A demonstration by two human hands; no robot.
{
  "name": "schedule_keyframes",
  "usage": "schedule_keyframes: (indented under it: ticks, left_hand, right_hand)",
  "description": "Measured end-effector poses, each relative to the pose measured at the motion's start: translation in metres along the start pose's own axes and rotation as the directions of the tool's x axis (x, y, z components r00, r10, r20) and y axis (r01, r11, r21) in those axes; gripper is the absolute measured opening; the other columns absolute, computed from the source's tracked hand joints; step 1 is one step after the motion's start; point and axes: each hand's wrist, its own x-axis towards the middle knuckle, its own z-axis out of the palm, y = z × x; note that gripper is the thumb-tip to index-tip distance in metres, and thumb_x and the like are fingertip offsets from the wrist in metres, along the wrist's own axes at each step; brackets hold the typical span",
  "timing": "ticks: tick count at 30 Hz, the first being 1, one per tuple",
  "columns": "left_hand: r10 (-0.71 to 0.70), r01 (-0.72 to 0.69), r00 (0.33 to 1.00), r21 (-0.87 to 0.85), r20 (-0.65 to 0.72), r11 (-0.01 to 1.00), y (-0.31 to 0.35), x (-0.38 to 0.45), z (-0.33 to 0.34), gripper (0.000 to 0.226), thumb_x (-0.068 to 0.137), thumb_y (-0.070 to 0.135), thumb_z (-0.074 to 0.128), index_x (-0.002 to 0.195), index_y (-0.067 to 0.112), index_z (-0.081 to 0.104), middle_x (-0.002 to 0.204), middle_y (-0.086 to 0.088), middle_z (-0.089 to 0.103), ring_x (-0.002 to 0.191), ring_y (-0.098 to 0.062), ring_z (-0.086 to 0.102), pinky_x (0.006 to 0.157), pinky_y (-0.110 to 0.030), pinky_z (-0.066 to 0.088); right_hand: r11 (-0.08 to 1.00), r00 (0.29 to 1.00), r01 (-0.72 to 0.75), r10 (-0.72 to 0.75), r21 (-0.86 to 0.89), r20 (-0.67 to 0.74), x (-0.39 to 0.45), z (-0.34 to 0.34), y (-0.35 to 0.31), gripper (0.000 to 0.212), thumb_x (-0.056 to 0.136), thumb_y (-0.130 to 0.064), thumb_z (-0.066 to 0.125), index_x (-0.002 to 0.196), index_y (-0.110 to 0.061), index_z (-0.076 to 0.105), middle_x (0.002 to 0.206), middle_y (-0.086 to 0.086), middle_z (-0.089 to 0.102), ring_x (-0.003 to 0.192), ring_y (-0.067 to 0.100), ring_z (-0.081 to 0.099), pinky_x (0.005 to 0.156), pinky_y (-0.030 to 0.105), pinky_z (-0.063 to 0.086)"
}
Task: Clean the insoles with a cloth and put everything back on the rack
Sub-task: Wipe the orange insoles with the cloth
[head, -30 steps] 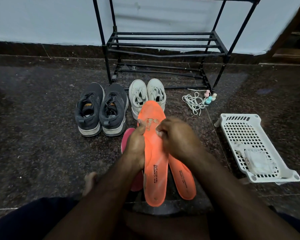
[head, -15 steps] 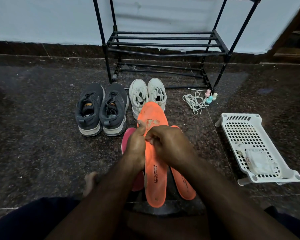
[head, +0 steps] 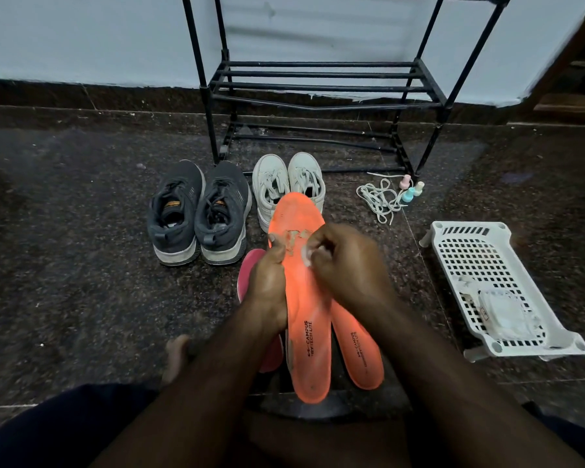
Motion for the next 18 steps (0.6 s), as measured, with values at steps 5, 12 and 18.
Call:
schedule_keyframes:
  ticks: [5, 12, 18]
  left_hand:
    - [0.032, -0.024, 0.996, -0.095, 0.087, 0.995, 0.014, -0.03, 0.027, 0.053, 0.106, 0.042, 0.032, 0.101, 0.003, 0.067, 0.089, -0.016, 0.076, 0.078, -0.027, 0.075, 0.069, -0.037, 0.062]
    - [0.047, -0.045, 0.999, -0.106, 0.015, 0.993, 0.014, -0.027, 0.027, 0.049, 0.108, 0.036, 0.032, 0.108, 0.0, 0.065, 0.097, -0.018, 0.072, 0.081, -0.028, 0.073, 0.074, -0.037, 0.061]
    - [0.027, -0.026, 1.0, -0.148, 0.002, 0.989, 0.019, -0.026, 0.024, 0.049, 0.107, 0.035, 0.035, 0.132, -0.001, 0.057, 0.12, -0.022, 0.066, 0.096, -0.032, 0.069, 0.076, -0.039, 0.06]
  right_hand:
    - [0.995, 0.997, -0.043, 0.037, -0.086, -0.07, 0.01, -0.008, 0.011, 0.021, 0.081, -0.003, 0.057, 0.087, -0.019, 0.07, 0.089, -0.004, 0.07, 0.084, 0.013, 0.063, 0.078, 0.027, 0.048]
    - [0.991, 0.981, -0.134, 0.135, -0.014, 0.138, 0.003, -0.016, 0.007, 0.011, 0.081, -0.013, 0.07, 0.088, -0.021, 0.072, 0.086, -0.008, 0.072, 0.08, 0.007, 0.065, 0.071, 0.023, 0.048]
    - [0.989, 0.998, 0.061, -0.059, -0.135, 0.015, 0.004, -0.01, 0.009, 0.03, 0.076, 0.005, 0.057, 0.089, -0.019, 0.071, 0.09, -0.002, 0.069, 0.085, 0.015, 0.063, 0.077, 0.03, 0.05]
